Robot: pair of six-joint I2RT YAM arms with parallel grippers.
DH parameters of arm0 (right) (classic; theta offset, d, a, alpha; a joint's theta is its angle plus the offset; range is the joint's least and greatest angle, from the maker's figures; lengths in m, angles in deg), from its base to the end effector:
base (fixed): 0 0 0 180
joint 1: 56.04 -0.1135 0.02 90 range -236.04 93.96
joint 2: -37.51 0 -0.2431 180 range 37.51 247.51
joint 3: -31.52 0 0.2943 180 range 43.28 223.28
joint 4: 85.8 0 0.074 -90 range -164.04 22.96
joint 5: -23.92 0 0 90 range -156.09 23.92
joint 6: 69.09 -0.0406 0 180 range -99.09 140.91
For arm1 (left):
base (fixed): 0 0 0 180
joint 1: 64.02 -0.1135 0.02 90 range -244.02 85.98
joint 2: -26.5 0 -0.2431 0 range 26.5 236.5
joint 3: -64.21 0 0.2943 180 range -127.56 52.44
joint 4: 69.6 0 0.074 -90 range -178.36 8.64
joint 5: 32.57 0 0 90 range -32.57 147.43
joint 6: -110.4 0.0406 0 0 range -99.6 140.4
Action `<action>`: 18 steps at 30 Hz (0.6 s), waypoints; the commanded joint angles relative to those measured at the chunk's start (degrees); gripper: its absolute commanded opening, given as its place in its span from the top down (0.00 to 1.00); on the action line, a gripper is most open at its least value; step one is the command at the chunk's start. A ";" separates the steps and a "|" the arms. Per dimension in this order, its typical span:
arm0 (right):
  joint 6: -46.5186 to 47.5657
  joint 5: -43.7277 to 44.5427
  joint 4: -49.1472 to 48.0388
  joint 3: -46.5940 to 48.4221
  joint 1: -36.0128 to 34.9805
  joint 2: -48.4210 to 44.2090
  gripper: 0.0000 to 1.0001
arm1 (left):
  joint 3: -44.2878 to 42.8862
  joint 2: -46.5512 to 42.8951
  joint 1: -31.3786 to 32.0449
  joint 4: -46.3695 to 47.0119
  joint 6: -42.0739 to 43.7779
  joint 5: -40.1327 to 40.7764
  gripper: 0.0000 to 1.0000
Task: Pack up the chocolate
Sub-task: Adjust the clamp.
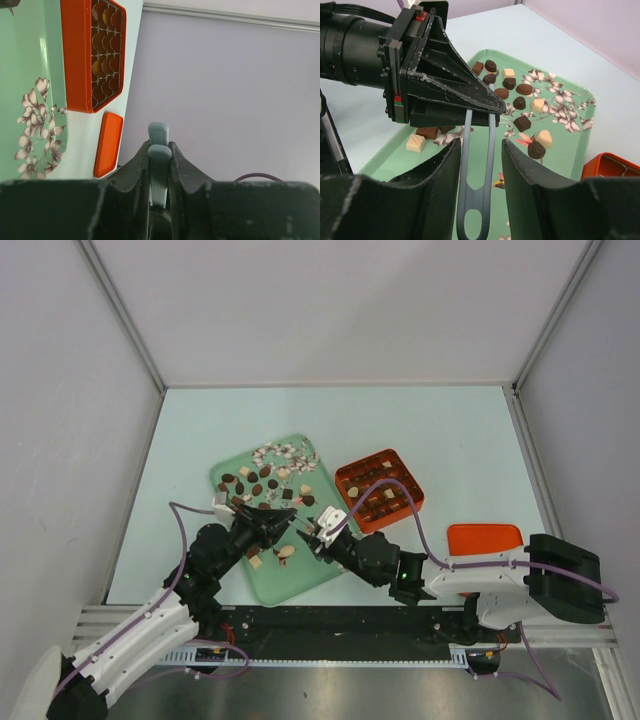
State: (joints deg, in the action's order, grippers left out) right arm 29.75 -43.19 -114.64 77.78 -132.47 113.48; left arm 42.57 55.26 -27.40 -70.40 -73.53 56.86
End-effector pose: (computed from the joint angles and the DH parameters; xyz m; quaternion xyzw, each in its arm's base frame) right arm 0.0923 0.3152 0.2018 -0.3705 0.6080 0.2651 0.6502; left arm 0.1703 -0.1270 0.1782 -0.3588 0.6634 -0.5980 0.2712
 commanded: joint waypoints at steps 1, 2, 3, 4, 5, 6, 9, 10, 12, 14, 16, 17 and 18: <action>0.74 0.66 -2.91 0.92 -0.22 0.85 0.57 | -2.96 0.07 0.64 0.82 0.15 0.40 0.98; 0.83 0.66 -3.08 1.01 -0.22 0.94 0.57 | -3.05 0.08 0.64 0.82 0.15 0.40 0.98; 0.91 0.57 -3.00 1.01 -0.22 0.94 0.57 | -2.96 0.16 0.73 0.90 0.15 0.40 0.99; 0.91 0.48 -2.91 1.09 -0.13 1.03 0.58 | -2.96 0.16 0.65 0.90 0.24 0.32 0.98; 1.00 0.40 -2.73 1.18 -0.13 1.03 0.62 | -2.88 0.34 0.73 1.17 0.33 0.23 0.98; 1.00 0.48 -2.30 1.36 -0.13 0.85 0.66 | -2.79 0.43 0.82 1.25 0.50 0.14 0.97; 1.09 -0.22 -0.28 1.88 -0.13 -0.28 0.77 | -2.61 0.25 0.82 0.64 1.99 0.31 0.79; 1.09 -0.65 0.51 2.41 -0.13 -0.72 0.78 | -2.61 -0.18 0.82 -0.49 3.13 0.40 0.75; 1.70 -0.83 2.97 2.76 -0.13 -1.69 0.78 | -2.79 -0.80 0.73 -1.55 5.24 2.67 0.66; 2.32 -1.10 4.82 2.85 0.04 -2.31 0.79 | -3.83 -1.86 0.73 -5.06 8.93 5.49 0.62; 2.76 -2.32 6.40 2.94 0.39 -3.28 0.79 | -4.98 -2.56 0.73 -8.91 13.49 7.60 0.54; 2.85 -3.02 8.15 2.94 0.57 -3.71 0.79 | -6.55 -2.82 0.65 -10.24 15.34 9.87 0.51; 2.85 -4.95 9.21 3.03 1.27 -4.07 0.79 | -7.61 -2.91 0.64 -12.17 19.53 11.20 0.46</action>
State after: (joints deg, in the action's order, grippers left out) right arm 31.41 -44.63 -108.89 78.35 -132.27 112.39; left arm 40.76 53.60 -27.01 -76.61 -65.53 61.18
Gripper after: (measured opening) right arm 0.261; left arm 0.477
